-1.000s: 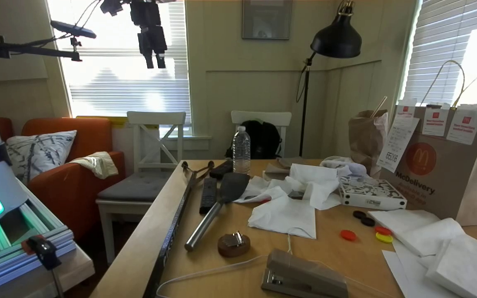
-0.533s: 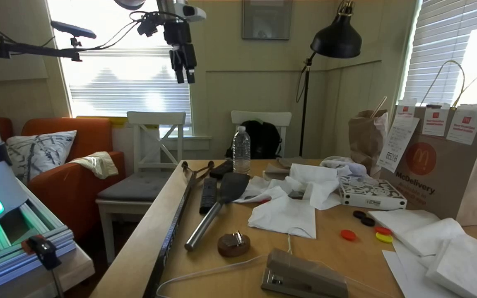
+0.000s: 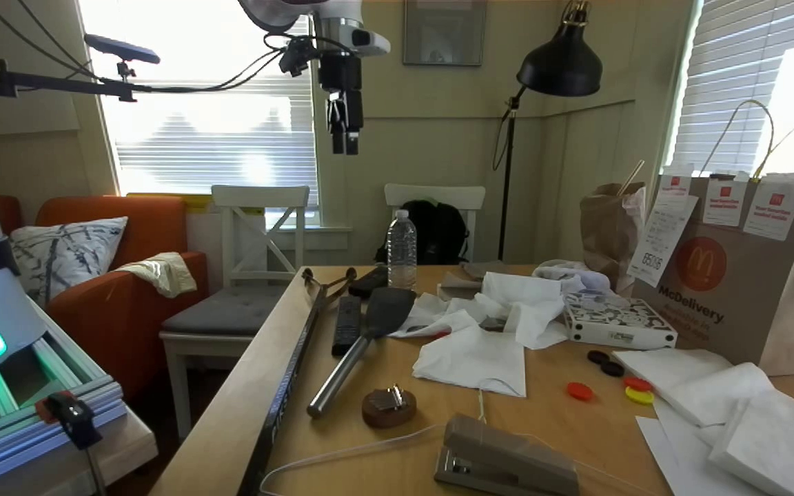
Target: Move the bottle to the right
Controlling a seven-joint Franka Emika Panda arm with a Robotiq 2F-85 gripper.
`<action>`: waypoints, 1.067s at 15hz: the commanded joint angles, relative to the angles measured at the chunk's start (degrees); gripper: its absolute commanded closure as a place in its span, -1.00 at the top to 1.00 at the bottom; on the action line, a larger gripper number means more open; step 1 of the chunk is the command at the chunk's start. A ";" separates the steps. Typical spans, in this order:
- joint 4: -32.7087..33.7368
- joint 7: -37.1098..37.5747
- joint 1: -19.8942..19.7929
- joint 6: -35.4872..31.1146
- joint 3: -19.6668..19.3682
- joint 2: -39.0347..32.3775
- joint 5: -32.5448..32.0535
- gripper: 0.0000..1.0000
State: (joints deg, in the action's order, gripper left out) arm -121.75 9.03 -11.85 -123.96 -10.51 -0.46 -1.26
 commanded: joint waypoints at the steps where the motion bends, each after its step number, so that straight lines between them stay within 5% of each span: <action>1: 0.64 0.00 0.27 0.48 -0.26 -0.45 0.04 1.00; 10: 7.23 7.98 0.74 -11.63 -0.52 -13.74 1.36 1.00; 16: 14.24 11.26 0.79 -11.18 -1.25 -21.42 1.42 1.00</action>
State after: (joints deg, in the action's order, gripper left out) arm -112.15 18.90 -11.55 -135.64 -10.75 -17.77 -1.14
